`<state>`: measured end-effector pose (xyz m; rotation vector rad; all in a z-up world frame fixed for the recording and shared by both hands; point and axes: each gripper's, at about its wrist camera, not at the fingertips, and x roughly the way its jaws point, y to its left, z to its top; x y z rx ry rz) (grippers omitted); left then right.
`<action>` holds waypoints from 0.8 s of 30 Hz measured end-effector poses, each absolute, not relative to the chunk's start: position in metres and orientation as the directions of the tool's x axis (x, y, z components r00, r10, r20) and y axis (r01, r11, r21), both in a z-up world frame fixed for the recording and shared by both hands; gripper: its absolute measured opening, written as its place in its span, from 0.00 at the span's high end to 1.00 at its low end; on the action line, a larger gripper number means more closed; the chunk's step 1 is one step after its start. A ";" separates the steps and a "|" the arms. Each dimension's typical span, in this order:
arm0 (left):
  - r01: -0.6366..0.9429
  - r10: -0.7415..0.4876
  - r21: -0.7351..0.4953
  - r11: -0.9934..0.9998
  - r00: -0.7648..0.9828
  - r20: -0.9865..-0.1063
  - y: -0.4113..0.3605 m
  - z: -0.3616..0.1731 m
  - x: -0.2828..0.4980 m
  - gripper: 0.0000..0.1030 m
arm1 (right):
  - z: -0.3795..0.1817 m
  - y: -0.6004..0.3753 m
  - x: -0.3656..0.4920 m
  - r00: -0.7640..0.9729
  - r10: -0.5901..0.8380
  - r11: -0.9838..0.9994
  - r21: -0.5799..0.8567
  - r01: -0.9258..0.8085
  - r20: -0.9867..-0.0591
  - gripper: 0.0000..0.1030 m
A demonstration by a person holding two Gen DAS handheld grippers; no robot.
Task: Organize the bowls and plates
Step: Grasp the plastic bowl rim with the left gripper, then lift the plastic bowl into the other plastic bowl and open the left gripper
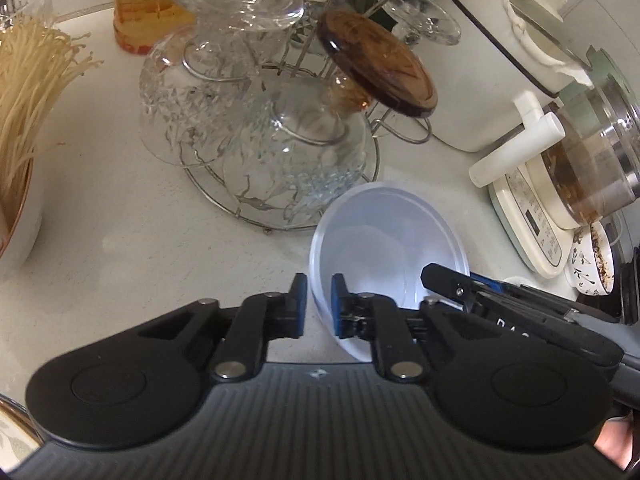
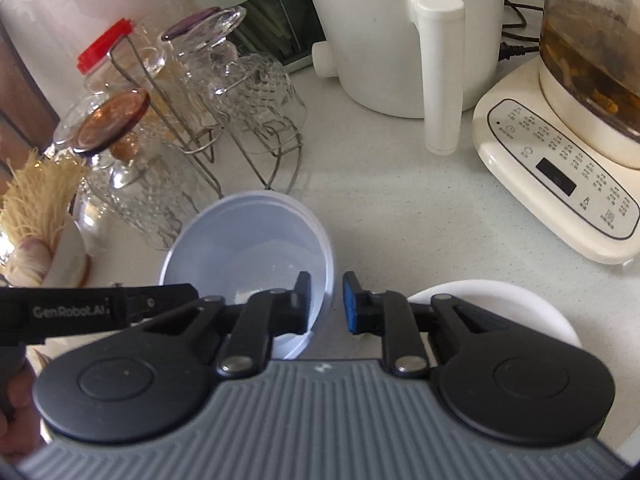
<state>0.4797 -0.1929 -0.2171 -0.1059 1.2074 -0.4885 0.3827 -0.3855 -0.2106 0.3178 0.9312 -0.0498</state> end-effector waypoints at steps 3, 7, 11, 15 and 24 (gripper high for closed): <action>0.312 -0.415 -0.328 0.892 0.276 -0.867 -0.192 -0.214 0.479 0.89 | -0.208 -0.386 0.382 0.609 0.098 0.953 0.251 0.171 -0.787 0.88; 0.317 -0.417 -0.324 0.891 0.292 -0.861 -0.193 -0.205 0.473 0.89 | -0.200 -0.387 0.378 0.622 0.113 0.949 0.269 0.163 -0.775 0.88; 0.311 -0.427 -0.332 0.890 0.316 -0.848 -0.189 -0.190 0.463 0.89 | -0.186 -0.388 0.370 0.650 0.129 0.946 0.290 0.147 -0.749 0.88; 0.317 -0.438 -0.336 0.887 0.346 -0.829 -0.185 -0.173 0.451 0.89 | -0.171 -0.389 0.359 0.672 0.131 0.945 0.297 0.138 -0.729 0.88; 0.379 -0.498 -0.359 0.853 0.385 -0.777 -0.173 -0.129 0.421 0.89 | -0.134 -0.382 0.318 0.729 0.093 0.940 0.301 0.160 -0.678 0.88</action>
